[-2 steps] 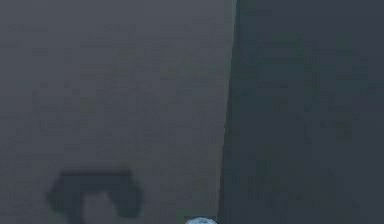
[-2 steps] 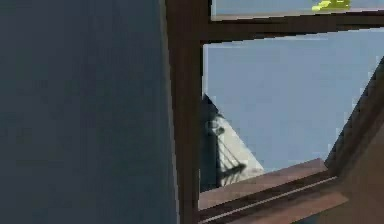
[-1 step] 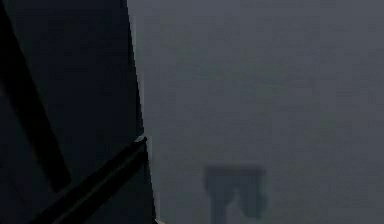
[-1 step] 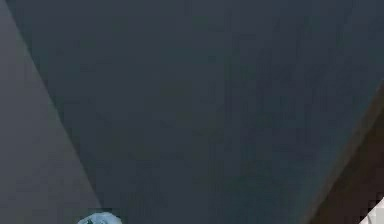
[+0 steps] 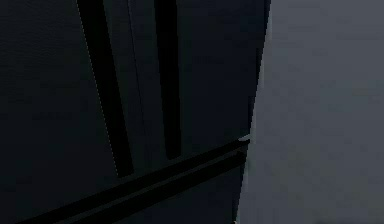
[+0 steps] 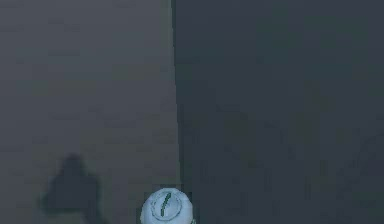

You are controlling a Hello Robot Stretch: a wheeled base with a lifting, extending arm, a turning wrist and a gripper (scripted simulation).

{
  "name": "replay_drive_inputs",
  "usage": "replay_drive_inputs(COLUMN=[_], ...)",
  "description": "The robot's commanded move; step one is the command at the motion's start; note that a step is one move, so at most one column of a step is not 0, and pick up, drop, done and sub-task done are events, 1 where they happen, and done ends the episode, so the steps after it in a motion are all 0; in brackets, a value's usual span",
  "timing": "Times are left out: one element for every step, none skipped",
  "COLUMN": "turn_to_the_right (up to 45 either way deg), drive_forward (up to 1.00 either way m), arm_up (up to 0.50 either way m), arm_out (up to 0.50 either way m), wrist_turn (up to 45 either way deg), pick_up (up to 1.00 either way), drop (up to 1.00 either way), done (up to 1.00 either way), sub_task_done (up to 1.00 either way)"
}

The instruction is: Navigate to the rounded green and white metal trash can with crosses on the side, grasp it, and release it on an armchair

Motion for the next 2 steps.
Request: replay_drive_inputs(turn_to_the_right=[0.0, 0.0], drive_forward=[0.00, 0.00], arm_up=[0.16, 0.00], arm_out=[0.00, 0.20], wrist_turn=[0.0, 0.0], pick_up=[0.00, 0.00], drop=[0.00, 0.00], done=[0.00, 0.00], sub_task_done=[0.00, 0.00])
